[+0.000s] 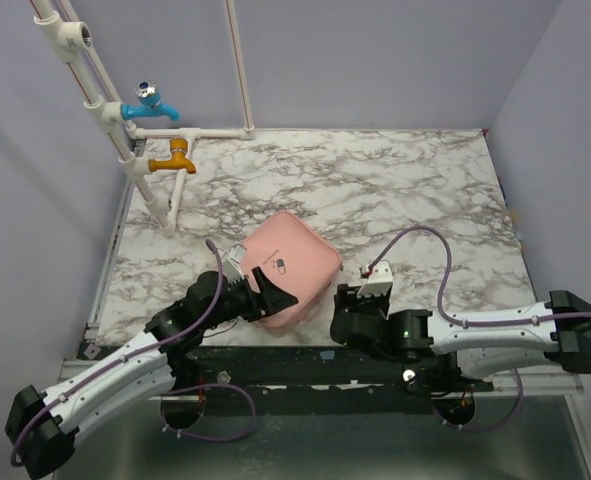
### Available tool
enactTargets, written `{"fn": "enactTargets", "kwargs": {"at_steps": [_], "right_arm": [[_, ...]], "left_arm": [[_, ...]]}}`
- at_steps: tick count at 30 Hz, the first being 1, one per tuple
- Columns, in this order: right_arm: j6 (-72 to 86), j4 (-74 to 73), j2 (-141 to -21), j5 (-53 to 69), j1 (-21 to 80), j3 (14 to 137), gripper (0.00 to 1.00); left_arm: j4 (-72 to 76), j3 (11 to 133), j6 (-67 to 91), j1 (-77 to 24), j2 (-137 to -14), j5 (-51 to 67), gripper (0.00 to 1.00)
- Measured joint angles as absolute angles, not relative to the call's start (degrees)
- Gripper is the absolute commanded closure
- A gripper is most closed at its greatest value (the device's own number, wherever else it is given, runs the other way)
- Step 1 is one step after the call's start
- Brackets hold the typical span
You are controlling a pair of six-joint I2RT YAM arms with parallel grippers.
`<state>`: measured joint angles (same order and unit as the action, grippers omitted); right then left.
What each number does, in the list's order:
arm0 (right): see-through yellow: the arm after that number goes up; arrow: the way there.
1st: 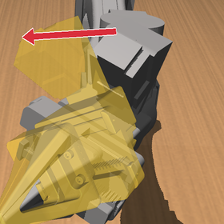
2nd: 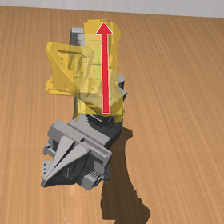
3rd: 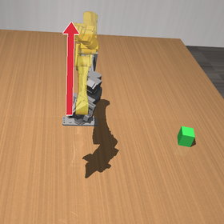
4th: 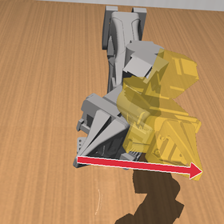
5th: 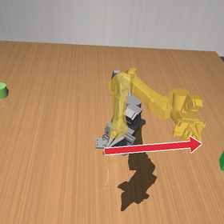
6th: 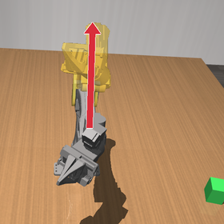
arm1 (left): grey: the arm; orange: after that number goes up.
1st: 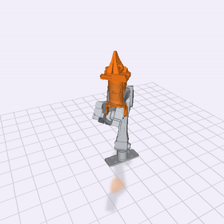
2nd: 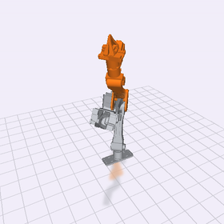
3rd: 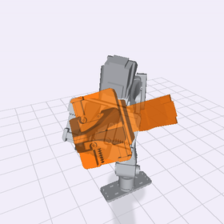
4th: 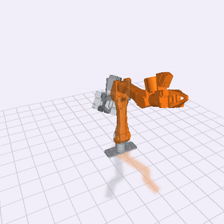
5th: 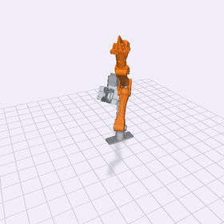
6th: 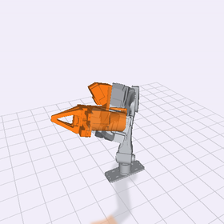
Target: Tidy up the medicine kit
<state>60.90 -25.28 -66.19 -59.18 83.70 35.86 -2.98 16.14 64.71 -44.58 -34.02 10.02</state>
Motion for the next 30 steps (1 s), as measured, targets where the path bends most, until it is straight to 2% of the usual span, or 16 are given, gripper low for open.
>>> {"fn": "enactTargets", "kwargs": {"at_steps": [6, 10, 16, 25, 30], "right_arm": [[55.3, -22.6, -62.5, -58.9, 77.1, 35.4, 0.28], [53.5, -21.8, -61.3, -58.6, 75.6, 34.9, 0.27], [53.1, -22.0, -61.2, -57.9, 74.9, 34.4, 0.24], [49.8, -18.3, -62.3, -55.7, 71.7, 33.4, 0.2], [44.0, -11.6, -63.6, -52.5, 68.5, 31.4, 0.21]], "left_arm": [[-9.5, 21.9, 64.8, -55.4, -32.9, 9.6, 0.26], [-8.9, 22.9, 66.5, -61.8, -35.0, 8.1, 0.26], [-4.4, 20.1, 70.2, -66.3, -42.3, 6.3, 0.25], [-2.7, 18.9, 71.5, -65.3, -42.9, 1.9, 0.25], [-1.9, 16.2, 70.7, -56.4, -37.3, 2.3, 0.25]]}}
